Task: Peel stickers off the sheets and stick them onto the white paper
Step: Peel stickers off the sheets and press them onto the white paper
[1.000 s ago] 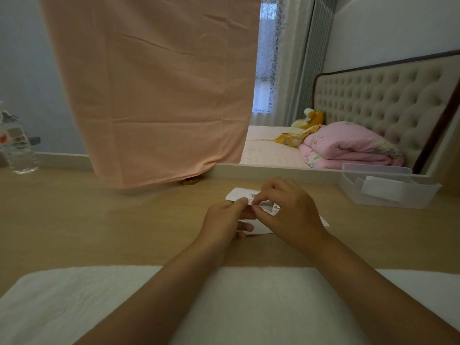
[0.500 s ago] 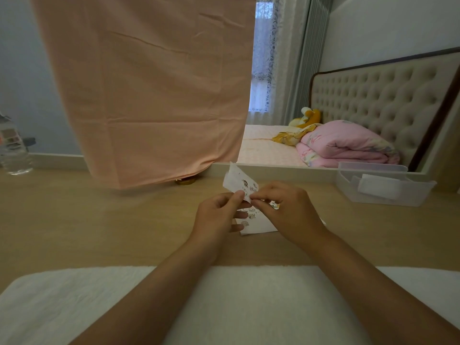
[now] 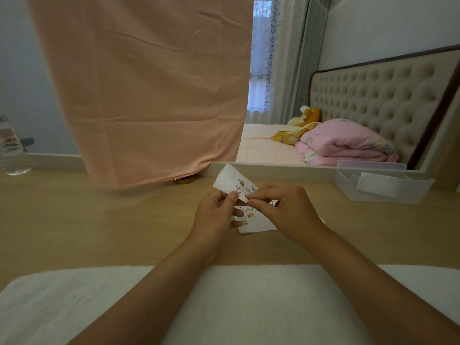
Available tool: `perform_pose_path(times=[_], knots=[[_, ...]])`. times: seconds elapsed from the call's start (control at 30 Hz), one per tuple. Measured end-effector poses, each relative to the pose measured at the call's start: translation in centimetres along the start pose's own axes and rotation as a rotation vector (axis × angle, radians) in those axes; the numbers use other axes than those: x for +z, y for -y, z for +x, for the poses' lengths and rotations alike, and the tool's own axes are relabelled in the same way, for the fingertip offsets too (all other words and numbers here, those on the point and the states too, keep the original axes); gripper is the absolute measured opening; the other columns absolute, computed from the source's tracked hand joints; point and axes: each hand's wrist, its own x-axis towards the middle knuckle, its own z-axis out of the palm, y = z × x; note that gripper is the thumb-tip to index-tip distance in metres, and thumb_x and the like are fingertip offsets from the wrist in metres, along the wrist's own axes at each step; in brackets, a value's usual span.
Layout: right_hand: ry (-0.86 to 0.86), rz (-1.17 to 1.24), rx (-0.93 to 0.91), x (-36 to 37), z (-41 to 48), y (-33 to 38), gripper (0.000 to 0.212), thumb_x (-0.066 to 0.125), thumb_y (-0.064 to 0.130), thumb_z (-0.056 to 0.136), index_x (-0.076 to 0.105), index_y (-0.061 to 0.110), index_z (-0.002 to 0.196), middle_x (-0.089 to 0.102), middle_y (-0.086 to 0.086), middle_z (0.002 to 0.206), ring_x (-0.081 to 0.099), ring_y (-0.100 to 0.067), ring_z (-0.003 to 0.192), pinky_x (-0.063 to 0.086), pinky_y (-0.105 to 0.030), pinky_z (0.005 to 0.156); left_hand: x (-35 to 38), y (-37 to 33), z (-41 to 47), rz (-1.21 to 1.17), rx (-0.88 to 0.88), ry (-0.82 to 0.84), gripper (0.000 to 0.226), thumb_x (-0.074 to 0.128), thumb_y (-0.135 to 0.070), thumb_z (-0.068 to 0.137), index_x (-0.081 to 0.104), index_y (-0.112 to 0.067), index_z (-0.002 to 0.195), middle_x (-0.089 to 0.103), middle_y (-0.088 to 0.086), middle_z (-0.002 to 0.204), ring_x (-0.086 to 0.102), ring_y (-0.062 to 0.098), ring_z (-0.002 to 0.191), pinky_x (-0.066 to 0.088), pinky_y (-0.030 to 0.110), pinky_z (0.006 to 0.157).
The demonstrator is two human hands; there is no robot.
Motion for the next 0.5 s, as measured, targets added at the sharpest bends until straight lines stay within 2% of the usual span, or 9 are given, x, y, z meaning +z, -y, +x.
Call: perform_pose_path(times=[0.1, 0.27, 0.4, 0.5], knots=[[0.029, -0.001, 0.007, 0.03, -0.09, 0.15, 0.016, 0.079, 0.024, 0.086, 0.081, 0.024, 0.101, 0.075, 0.014, 0.094, 0.069, -0.008, 0.081, 0.058, -0.036, 0.068, -0.10, 0.15, 0.17, 0.037, 0.017, 0.006, 0.019, 0.053, -0.023, 0.103, 0.067, -0.011, 0.111, 0.073, 0.005, 0.101, 0.068, 0.012, 0.078, 0.055, 0.023, 0.059], [0.039, 0.037, 0.051, 0.08, -0.27, 0.48, 0.024, 0.085, 0.022, 0.080, 0.081, 0.025, 0.103, 0.073, 0.015, 0.098, 0.068, -0.005, 0.077, 0.053, -0.020, 0.065, -0.39, 0.12, 0.21, 0.058, 0.036, 0.003, 0.015, 0.050, -0.025, 0.105, 0.064, -0.021, 0.102, 0.072, 0.003, 0.102, 0.068, 0.012, 0.081, 0.058, 0.022, 0.061], [0.034, 0.087, 0.080, 0.30, -0.20, 0.48, 0.023, 0.085, 0.017, 0.079, 0.081, 0.024, 0.100, 0.074, 0.015, 0.093, 0.068, -0.007, 0.079, 0.052, -0.018, 0.066, -0.41, -0.03, 0.05, -0.020, 0.010, 0.042, 0.018, 0.050, -0.024, 0.105, 0.066, -0.016, 0.102, 0.072, 0.006, 0.099, 0.070, 0.014, 0.082, 0.061, 0.027, 0.065], [0.021, 0.174, 0.092, 0.21, -0.17, 0.43, 0.021, 0.084, 0.015, 0.080, 0.082, 0.026, 0.097, 0.075, 0.016, 0.087, 0.068, -0.009, 0.077, 0.052, -0.019, 0.066, -0.53, -0.07, 0.05, -0.058, 0.027, 0.105, 0.014, 0.057, -0.020, 0.101, 0.067, -0.011, 0.104, 0.075, 0.006, 0.095, 0.074, 0.016, 0.086, 0.063, 0.033, 0.076]])
